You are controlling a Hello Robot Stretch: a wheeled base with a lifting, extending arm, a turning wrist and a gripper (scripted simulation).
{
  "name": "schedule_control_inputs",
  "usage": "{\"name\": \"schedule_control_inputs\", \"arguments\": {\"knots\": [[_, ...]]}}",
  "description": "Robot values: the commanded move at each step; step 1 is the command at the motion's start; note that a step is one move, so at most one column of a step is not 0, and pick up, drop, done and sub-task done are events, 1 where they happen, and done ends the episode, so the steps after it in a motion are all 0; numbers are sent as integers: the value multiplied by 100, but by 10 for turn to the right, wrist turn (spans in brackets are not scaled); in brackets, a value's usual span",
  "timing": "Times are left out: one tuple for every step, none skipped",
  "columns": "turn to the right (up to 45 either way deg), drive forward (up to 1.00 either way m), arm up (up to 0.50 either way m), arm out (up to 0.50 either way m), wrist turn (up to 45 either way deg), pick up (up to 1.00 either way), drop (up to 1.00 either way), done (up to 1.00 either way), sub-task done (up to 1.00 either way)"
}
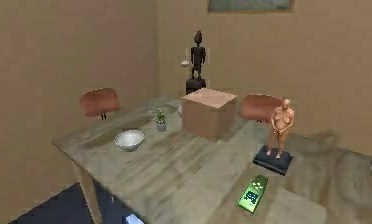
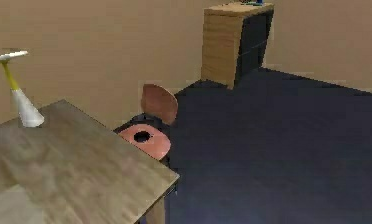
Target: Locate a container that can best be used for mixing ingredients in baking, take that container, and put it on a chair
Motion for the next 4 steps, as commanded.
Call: {"name": "schedule_control_inputs", "arguments": {"knots": [[-450, 0, 0, 0, 0, 0, 0, 0, 0], [-450, 0, 0, 0, 0, 0, 0, 0, 0], [-150, 0, 0, 0, 0, 0, 0, 0, 0], [0, 35, 0, 0, 0, 0, 0, 0, 0]]}}
